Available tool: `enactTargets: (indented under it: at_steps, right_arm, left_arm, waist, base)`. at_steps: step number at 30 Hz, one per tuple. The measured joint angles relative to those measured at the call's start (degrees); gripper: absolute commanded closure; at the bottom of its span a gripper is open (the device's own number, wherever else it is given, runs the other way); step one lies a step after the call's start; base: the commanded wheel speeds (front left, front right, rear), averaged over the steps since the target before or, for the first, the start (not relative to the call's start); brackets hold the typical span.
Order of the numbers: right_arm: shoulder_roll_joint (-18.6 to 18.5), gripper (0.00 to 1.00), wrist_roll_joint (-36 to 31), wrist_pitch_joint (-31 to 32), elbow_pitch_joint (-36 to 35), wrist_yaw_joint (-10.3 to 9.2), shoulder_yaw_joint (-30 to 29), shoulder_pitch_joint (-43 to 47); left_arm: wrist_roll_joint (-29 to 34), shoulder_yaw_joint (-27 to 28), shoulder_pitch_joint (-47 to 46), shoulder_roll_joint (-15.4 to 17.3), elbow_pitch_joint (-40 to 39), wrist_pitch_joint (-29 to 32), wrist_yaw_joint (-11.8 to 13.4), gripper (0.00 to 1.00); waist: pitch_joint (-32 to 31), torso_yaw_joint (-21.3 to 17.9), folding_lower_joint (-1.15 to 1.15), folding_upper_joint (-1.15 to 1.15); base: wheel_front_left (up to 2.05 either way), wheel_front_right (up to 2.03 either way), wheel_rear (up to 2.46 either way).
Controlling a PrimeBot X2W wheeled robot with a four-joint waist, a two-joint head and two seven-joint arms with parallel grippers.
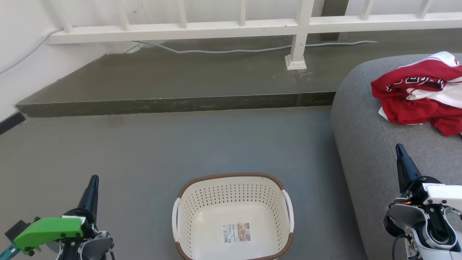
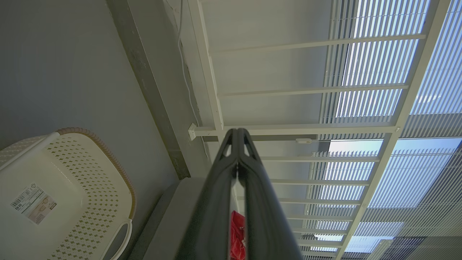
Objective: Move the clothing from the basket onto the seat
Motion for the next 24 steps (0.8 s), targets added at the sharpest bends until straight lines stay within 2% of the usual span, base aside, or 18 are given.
enactTargets:
  at_steps: [24]
  right_arm:
    - [0.00, 1.00, 0.00, 0.00, -0.01, 0.00, 0.00, 0.00]
  left_arm:
    - [0.00, 0.08, -0.01, -0.03, 0.08, 0.05, -0.02, 1.00]
  waist:
    - [0.00, 0.00, 0.00, 0.00]
  base:
    - [0.00, 0.00, 0.00]
